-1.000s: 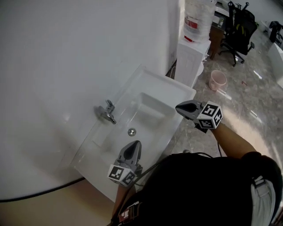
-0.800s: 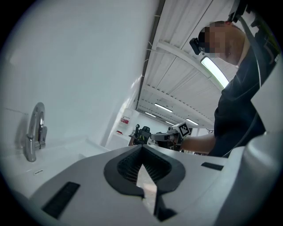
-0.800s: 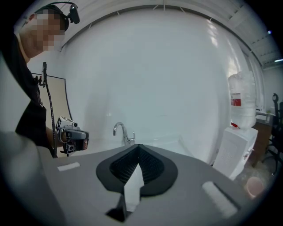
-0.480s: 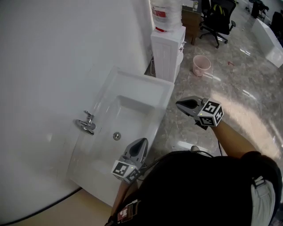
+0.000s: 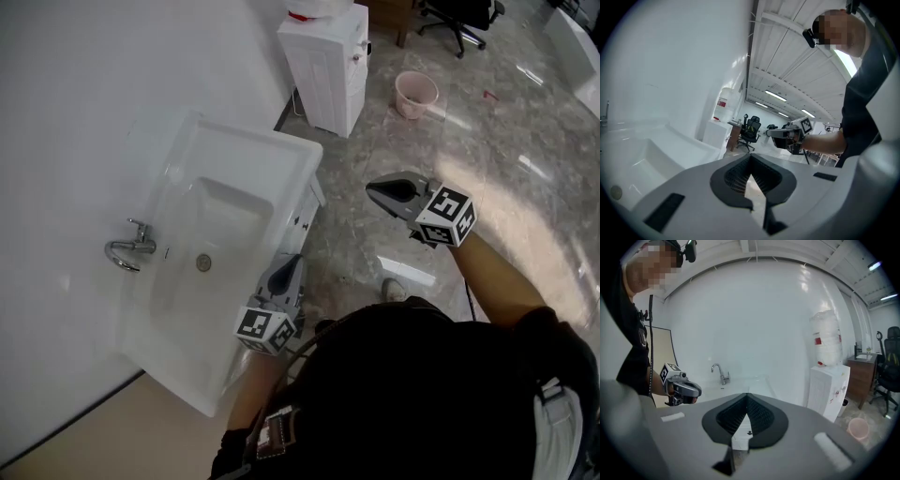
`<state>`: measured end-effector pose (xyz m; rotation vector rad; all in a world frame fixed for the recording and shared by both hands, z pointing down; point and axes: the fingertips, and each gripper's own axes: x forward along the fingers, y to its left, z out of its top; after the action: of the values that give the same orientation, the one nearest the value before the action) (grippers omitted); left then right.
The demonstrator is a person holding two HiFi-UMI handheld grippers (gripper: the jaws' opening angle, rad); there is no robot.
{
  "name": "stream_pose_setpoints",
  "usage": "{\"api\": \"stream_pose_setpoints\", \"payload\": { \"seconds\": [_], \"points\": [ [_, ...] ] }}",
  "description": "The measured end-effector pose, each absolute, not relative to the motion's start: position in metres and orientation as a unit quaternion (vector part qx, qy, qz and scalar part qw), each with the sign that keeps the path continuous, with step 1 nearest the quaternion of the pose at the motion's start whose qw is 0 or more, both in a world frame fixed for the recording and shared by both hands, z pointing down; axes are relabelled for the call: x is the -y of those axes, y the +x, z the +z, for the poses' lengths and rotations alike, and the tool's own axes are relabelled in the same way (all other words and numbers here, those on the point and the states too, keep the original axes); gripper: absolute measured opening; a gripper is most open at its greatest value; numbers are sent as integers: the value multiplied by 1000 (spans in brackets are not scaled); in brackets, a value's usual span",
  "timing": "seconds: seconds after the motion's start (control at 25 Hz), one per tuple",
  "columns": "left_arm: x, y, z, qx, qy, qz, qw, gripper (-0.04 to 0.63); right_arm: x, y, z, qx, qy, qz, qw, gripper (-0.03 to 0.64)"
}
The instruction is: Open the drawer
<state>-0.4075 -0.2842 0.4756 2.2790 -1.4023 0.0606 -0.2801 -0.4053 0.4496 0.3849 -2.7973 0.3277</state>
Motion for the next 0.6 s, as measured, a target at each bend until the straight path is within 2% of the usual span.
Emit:
{"api": "stream_pose_setpoints", "payload": {
  "seconds": [0.16,0.36,0.6],
  "points": [
    [307,-383,527,557,791,42,249,2,412,-243,473,977,115,112,138,-5],
    [324,-362,597,590,738,14,326,1,416,-199,519,977,91,123,146,-5],
    [339,-368,699,605,673,-38,424,2,422,-171,566,975,110,132,140,-5]
  ]
}}
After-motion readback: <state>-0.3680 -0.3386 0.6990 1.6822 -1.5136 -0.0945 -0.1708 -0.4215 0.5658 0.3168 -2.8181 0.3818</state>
